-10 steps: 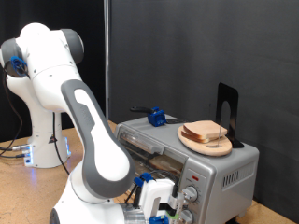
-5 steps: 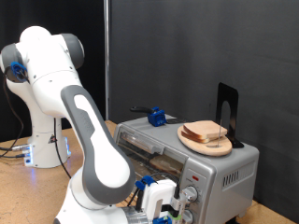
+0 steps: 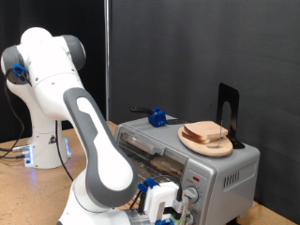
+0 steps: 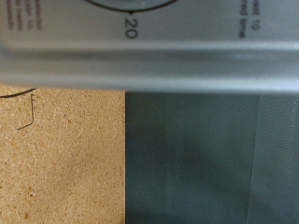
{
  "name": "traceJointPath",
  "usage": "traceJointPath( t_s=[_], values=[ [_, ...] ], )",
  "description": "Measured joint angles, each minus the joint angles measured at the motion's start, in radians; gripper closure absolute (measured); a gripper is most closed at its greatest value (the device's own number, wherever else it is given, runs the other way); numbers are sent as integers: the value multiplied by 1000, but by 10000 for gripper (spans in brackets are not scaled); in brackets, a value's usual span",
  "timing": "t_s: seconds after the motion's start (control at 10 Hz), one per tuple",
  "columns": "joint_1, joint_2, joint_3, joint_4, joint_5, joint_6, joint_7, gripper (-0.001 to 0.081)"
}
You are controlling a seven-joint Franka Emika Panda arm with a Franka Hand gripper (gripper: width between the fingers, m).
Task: Make a piece of toast with the oven
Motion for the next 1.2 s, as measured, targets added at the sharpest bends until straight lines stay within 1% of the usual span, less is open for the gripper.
traceJointPath(
  t_s=[0.1, 0.2, 0.3, 0.4, 0.5, 0.6, 0.7, 1.0, 1.1, 1.2],
  values=[
    [0, 0, 0, 0, 0, 0, 0, 536],
    [0, -1, 1, 6, 0, -9, 0, 536],
    [0, -1, 1, 6, 0, -11, 0, 709],
    [0, -2, 1, 6, 0, -11, -6, 709],
    [0, -3, 1, 5, -1, -8, -39, 709],
    [1, -8, 2, 0, -1, 2, -101, 709],
    [2, -21, 4, -13, -1, 21, -189, 709],
    [0, -45, 9, -45, 13, 51, -500, 709],
    [0, -51, 9, -53, 18, 60, -573, 704],
    [0, -54, 9, -56, 19, 63, -611, 701]
  ],
)
